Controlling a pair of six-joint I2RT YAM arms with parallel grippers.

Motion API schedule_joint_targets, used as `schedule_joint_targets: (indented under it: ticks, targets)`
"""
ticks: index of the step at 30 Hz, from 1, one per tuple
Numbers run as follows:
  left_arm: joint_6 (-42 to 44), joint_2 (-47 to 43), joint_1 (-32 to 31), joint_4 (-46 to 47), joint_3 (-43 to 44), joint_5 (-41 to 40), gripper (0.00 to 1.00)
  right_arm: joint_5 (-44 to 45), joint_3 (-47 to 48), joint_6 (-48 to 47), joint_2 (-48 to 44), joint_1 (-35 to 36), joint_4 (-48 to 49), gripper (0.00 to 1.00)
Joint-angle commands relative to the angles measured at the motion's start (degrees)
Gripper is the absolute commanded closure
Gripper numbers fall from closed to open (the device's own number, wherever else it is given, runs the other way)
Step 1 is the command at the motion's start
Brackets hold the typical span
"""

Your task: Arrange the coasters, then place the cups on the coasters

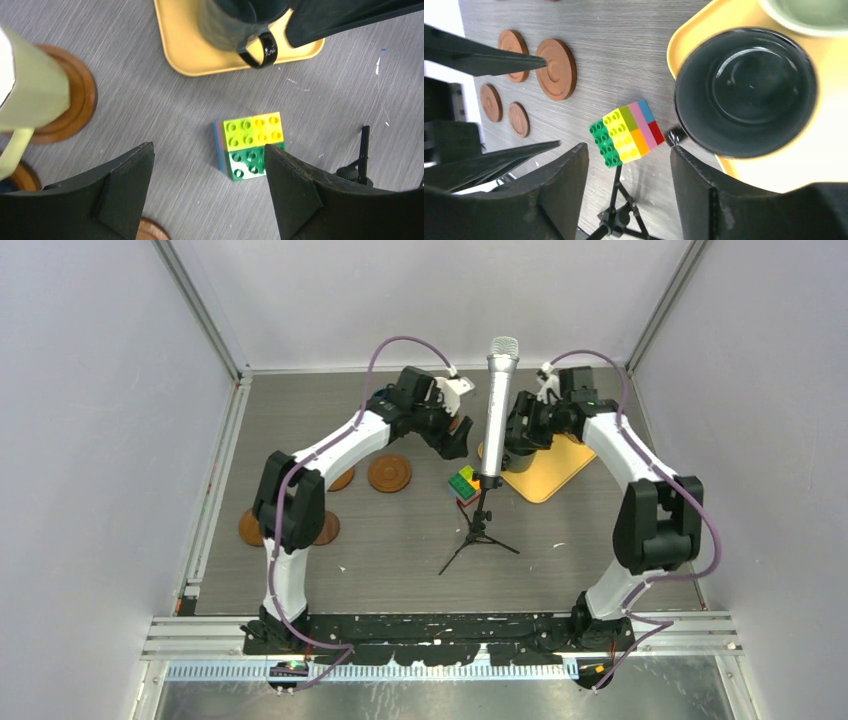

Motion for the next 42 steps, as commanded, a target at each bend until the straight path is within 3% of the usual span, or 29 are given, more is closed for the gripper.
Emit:
schedule_joint_targets:
  ticks: [1, 7, 14, 22, 29, 38, 42]
  targets:
    - [2.1, 4.5, -3.4, -5.0, 8.4, -2.8, 0.18, -1.3, -2.9, -1.0, -10.9, -5.5, 0.1, 0.31]
    - [2.8, 11.4, -6.7, -9.0, 17.3, -5.5, 0.17, -2.6, -7.4, -1.2, -17.0, -15.3, -2.2, 0.18]
    - [2.7, 16.9, -10.6, -11.5, 23.6, -6.7, 0.15, -5.3, -9.4, -0.3, -19.3, -21.0, -2.2, 0.18]
    - [0.7, 23.6, -13.4, -12.4, 31.3, -13.8, 0.14, -6.4, -9.2, 0.3, -19.0, -22.0, -1.8, 0.18]
    - [-0.3, 31.6, -13.5, -18.0, 43.4, -20.1, 0.27, -6.8, -9.2, 0.4, -19.2, -22.6, -1.6, 0.18]
    - [0.9, 32.3, -13.5, -18.2, 42.6, -20.1, 0.54, -7.6, -9.2, 0.3, -18.6, -23.0, -1.6, 0.18]
    - [0.8, 30.5, -13.3, -16.7, 40.7, -19.2, 0.73, -7.6, -9.4, 0.1, -18.6, -23.1, -1.6, 0.18]
